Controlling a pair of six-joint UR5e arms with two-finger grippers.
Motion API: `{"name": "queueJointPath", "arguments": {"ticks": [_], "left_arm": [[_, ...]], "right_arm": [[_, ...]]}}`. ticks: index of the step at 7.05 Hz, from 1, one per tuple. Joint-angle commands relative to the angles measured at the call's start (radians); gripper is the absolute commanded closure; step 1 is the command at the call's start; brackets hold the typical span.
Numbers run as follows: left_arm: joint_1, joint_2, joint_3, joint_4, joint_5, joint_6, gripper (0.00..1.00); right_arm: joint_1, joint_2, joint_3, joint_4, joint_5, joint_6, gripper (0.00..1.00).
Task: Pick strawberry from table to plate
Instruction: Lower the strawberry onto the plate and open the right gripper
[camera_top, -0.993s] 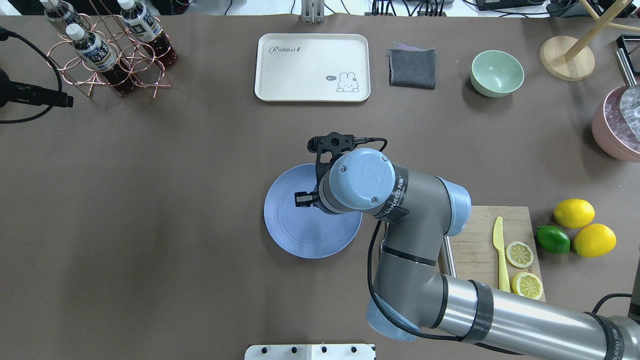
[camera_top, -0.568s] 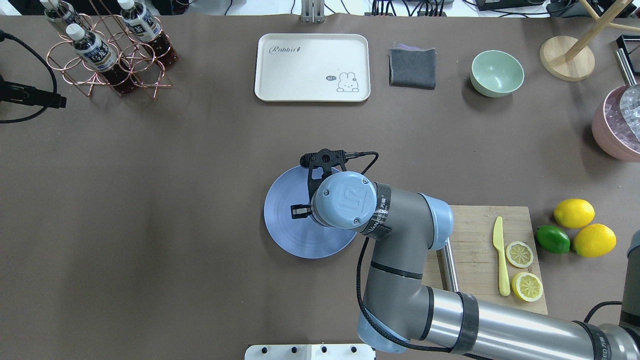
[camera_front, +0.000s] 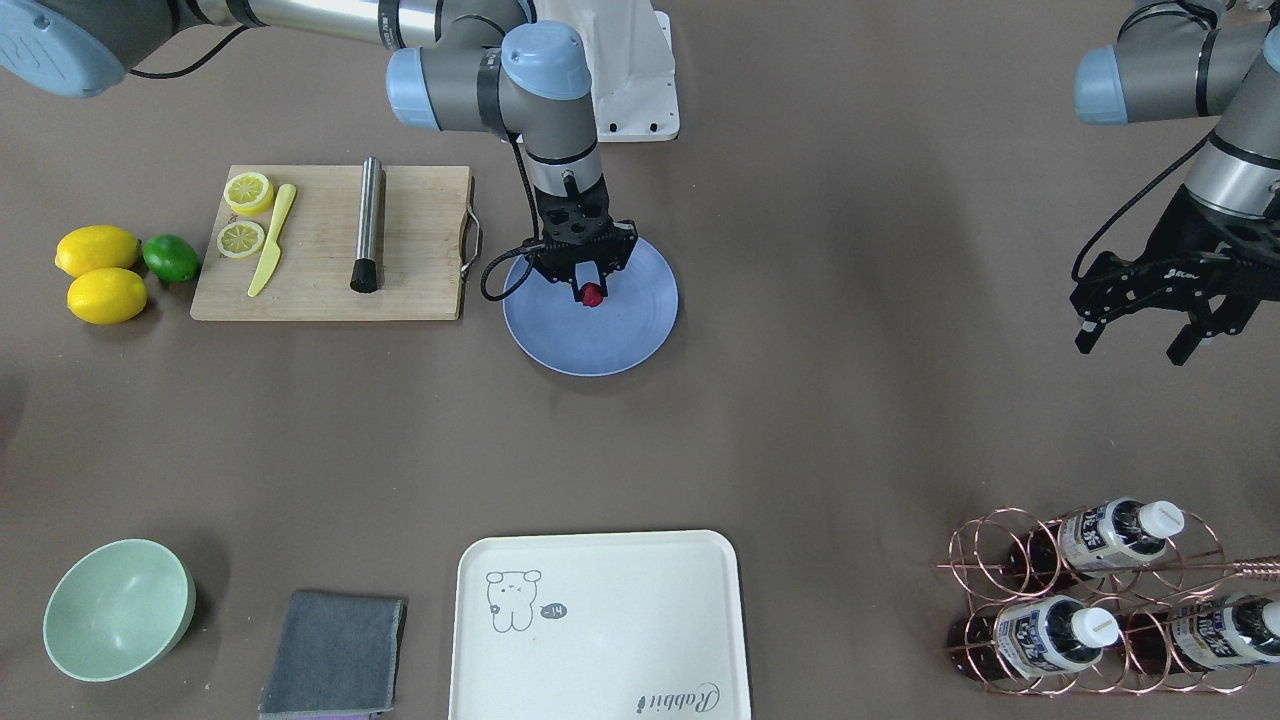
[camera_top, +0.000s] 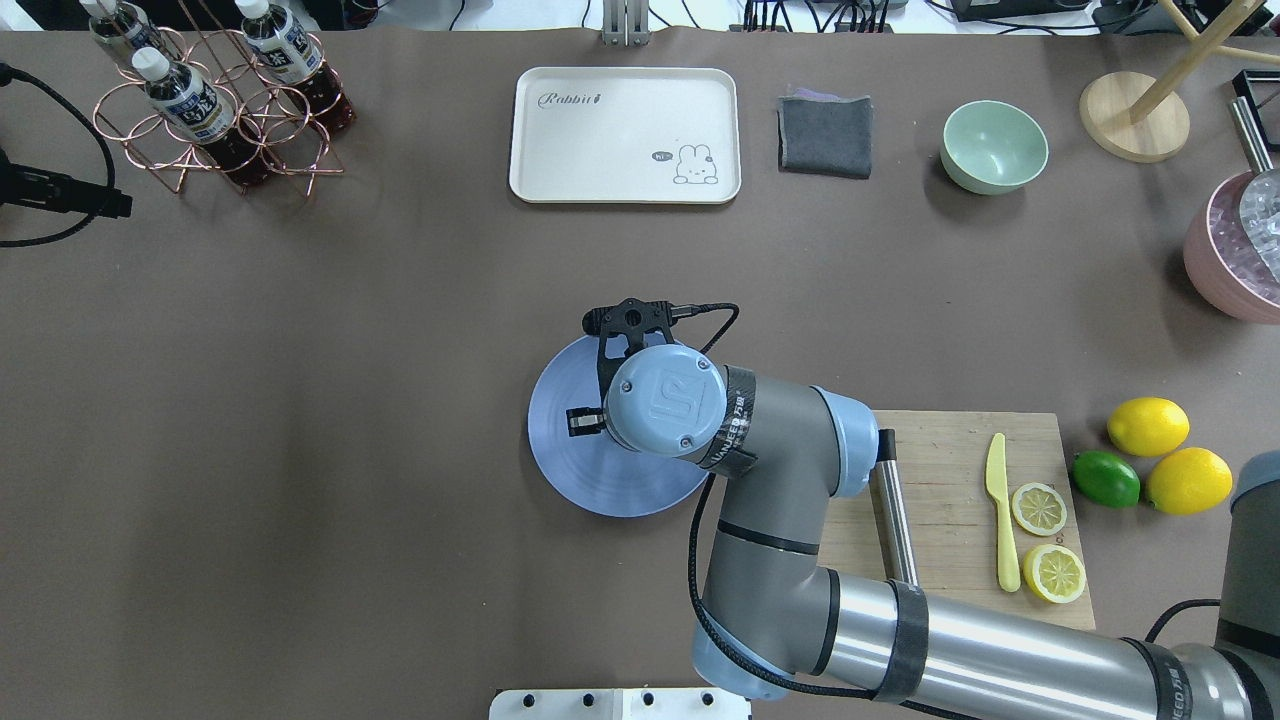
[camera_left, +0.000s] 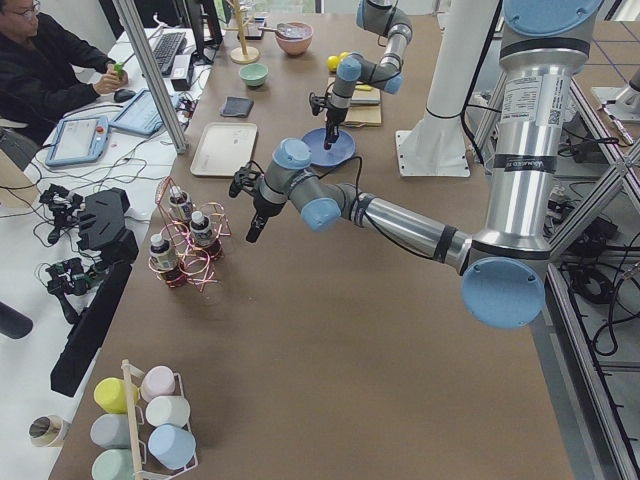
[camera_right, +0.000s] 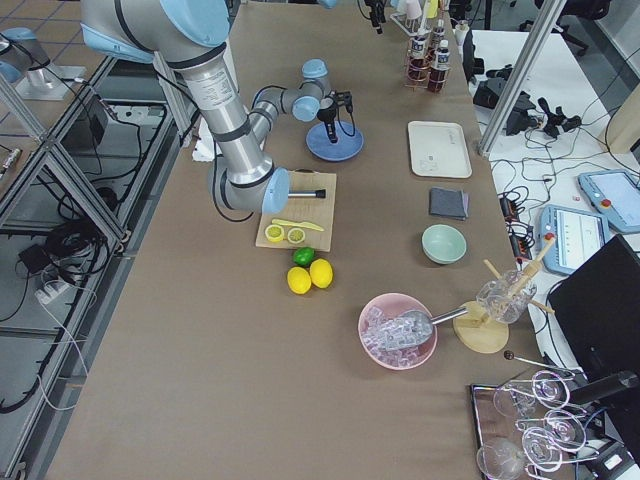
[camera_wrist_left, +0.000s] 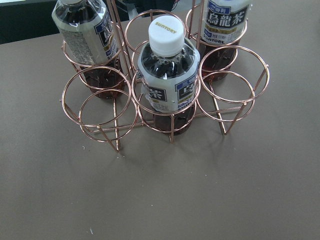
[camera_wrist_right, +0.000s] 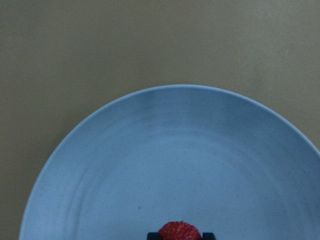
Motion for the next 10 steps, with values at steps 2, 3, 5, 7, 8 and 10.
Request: {"name": "queueJointPath", "arguments": {"ticks": [2,3,5,7,8,10], "left_arm": [[-0.002,-0.008,0.009,0.0,0.0,0.0,0.02],[-0.003,-0.008,0.009,0.0,0.0,0.0,0.02],[-0.003,-0.006,0.011,0.0,-0.002,0.0,0.02],[-0.003,-0.009,0.016,0.002,-0.002,0.0,0.02],[-0.005,-0.008,0.016,0.0,-0.005,0.017,0.02],[-0.055,0.005,0.019,0.003,-0.012,0.125,0.02]], "right_arm": [[0.004,0.002,-0.022,0.011,-0.003,0.0,0.47],[0.004,0.005,-0.02,0.013,-0.003,0.004,0.01],[0.01,0.01,-0.005,0.011,0.003,0.053,0.0],[0.059,0.005,0.085,-0.088,0.07,0.054,0.0],[0.071,0.003,0.166,-0.196,0.09,0.052,0.0],[0.167,-0.021,0.274,-0.42,0.177,0.028,0.0]]}}
